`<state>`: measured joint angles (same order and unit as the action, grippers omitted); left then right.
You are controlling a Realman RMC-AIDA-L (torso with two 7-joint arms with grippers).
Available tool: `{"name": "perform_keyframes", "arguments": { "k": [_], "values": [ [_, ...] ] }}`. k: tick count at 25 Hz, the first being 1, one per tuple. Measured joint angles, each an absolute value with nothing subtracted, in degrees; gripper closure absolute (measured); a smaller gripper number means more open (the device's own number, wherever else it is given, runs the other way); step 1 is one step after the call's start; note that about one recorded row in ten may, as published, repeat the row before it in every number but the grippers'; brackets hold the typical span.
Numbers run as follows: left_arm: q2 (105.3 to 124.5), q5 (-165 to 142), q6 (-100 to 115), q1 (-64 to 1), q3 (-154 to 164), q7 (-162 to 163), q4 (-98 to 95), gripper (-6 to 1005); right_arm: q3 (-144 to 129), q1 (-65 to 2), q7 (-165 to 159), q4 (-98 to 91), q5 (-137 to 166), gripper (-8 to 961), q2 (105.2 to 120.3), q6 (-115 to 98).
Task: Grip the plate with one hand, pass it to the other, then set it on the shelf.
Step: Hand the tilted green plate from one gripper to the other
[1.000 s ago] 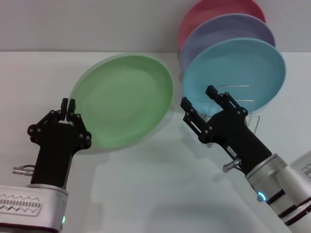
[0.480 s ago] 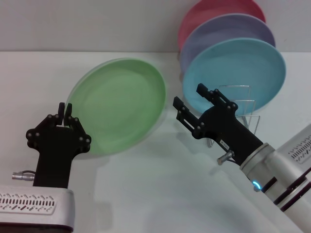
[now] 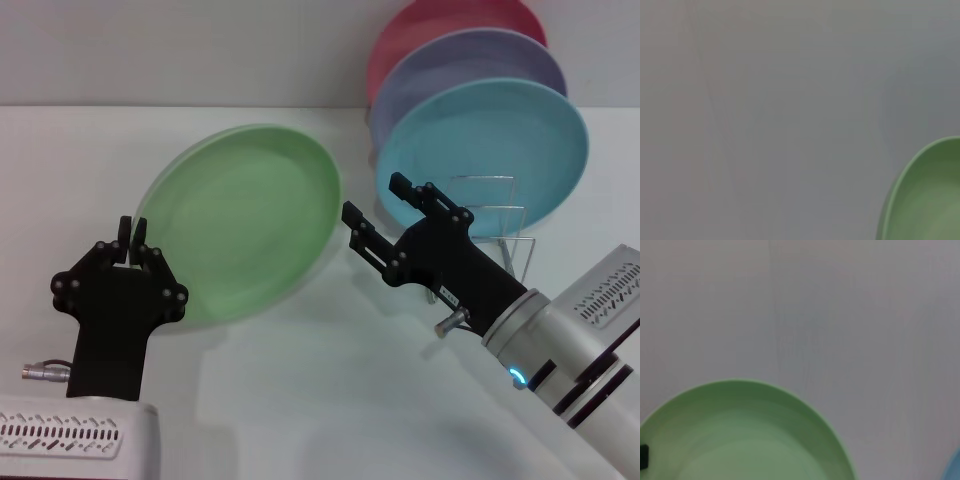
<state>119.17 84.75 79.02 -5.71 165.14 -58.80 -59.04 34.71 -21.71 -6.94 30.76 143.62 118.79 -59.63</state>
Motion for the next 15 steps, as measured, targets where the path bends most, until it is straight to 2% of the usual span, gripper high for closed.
{"name": "perform_keyframes", "arguments": {
  "k": [9, 15],
  "values": [
    [119.18, 81.92, 79.02, -4.44, 165.14, -59.22, -59.59, 917, 35.18, -22.75, -6.8, 28.8, 146.53, 277, 118.83, -59.95],
    [119.18, 81.87, 79.02, -4.33, 165.15, -59.24, -59.61, 915, 35.29, -24.27, -6.98, 24.82, 149.16, 414, 118.83, -62.74]
  ]
}}
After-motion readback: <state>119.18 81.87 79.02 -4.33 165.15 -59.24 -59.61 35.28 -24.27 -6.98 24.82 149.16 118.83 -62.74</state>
